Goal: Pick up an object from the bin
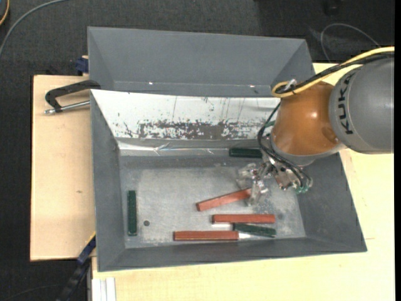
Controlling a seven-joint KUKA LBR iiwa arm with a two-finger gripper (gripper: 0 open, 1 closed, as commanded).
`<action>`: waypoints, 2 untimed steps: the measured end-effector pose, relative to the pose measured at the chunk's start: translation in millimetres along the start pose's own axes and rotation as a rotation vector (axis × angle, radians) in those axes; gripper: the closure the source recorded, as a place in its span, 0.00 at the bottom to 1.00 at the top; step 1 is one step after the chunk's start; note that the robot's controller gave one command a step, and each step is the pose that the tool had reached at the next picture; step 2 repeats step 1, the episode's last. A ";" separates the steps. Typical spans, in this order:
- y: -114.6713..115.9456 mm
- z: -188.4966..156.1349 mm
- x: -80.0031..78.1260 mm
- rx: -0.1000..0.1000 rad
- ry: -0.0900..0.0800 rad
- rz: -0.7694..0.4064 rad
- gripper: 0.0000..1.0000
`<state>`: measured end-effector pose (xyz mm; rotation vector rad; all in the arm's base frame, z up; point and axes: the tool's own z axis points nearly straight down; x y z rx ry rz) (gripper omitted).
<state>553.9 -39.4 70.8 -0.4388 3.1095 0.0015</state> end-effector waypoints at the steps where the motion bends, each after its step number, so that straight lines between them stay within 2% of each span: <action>1: 8.9 -159.3 -17.7 0.006 -0.014 -0.151 1.00; 2: 8.9 -159.3 -17.7 0.006 -0.014 -0.151 1.00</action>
Offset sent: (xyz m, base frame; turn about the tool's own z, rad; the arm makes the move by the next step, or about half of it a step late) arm 0.0111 0.0121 0.1531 -0.1511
